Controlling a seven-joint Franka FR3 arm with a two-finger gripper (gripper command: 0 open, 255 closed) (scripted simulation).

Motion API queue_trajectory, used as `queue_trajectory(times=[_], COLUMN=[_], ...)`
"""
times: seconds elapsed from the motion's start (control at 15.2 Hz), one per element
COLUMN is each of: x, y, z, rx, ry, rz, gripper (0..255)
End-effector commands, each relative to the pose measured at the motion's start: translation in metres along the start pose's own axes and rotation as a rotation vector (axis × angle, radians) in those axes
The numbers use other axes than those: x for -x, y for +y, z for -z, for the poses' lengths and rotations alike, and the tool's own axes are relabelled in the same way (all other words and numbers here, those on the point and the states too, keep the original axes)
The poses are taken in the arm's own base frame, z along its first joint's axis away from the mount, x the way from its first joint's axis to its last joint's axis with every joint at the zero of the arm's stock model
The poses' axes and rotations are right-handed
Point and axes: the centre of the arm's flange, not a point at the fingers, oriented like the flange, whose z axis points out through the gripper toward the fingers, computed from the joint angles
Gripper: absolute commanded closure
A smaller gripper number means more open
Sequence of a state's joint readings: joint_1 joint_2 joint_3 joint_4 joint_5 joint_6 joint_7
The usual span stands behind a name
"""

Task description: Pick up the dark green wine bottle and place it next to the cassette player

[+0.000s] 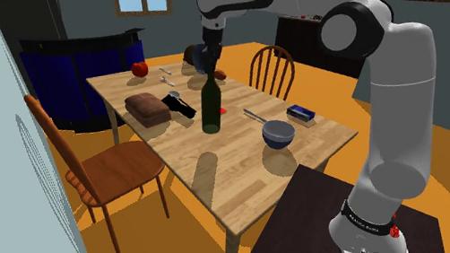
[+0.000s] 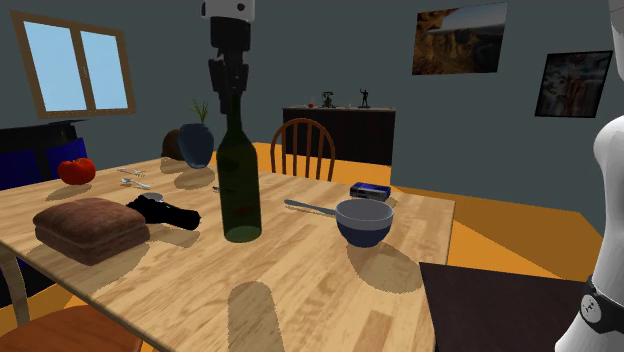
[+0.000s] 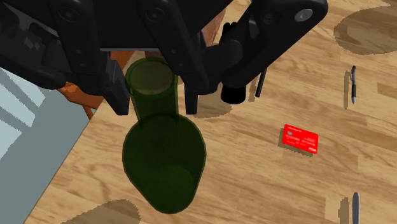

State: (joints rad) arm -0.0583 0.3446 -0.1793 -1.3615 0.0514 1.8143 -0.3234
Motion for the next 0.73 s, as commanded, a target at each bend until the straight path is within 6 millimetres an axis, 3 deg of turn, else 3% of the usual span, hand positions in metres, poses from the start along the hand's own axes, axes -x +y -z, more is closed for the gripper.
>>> queue_trajectory(times=[0.0,0.26,0.66], x=[-0.001,-0.003,0.056], y=[0.001,0.002,0.054], z=[0.010,0.030,0.034], rx=[0.000,0.000,0.000], ry=[0.000,0.000,0.000], rz=[0.000,0.000,0.000], gripper=[255,255,255])
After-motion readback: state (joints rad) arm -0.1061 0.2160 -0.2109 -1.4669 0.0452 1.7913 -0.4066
